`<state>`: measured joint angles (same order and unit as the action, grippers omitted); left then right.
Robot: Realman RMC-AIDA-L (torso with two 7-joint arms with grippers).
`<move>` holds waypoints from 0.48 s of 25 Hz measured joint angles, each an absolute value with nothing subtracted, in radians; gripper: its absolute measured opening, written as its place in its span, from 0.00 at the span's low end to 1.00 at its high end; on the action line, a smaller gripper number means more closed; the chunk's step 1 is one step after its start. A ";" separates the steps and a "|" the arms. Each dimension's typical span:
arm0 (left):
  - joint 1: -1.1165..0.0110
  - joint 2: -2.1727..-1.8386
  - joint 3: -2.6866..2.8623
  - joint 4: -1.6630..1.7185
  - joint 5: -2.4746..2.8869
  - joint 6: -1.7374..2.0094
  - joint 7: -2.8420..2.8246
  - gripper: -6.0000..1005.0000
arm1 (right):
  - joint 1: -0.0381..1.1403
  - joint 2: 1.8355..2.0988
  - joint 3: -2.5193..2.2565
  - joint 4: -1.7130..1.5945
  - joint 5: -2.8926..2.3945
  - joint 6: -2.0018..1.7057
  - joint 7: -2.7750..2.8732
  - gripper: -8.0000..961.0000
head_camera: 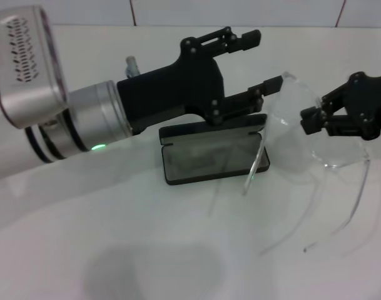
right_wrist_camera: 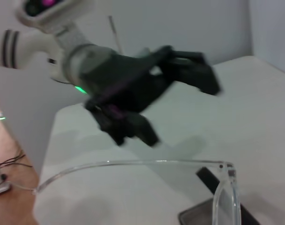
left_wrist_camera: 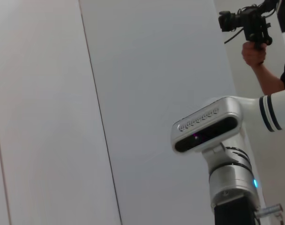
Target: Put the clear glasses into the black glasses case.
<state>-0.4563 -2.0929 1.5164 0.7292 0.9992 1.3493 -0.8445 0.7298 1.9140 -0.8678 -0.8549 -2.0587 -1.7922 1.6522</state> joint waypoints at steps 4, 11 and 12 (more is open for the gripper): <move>-0.515 -2.095 1.521 0.645 0.980 1.354 -0.823 0.66 | 0.745 1.925 -0.876 -0.854 -2.062 -1.800 1.652 0.13; -0.537 -2.100 1.522 0.603 0.978 1.354 -0.805 0.66 | 0.751 1.938 -0.882 -0.853 -2.060 -1.823 1.651 0.13; -0.536 -2.100 1.523 0.603 0.978 1.355 -0.805 0.66 | 0.751 1.938 -0.882 -0.853 -2.058 -1.829 1.651 0.13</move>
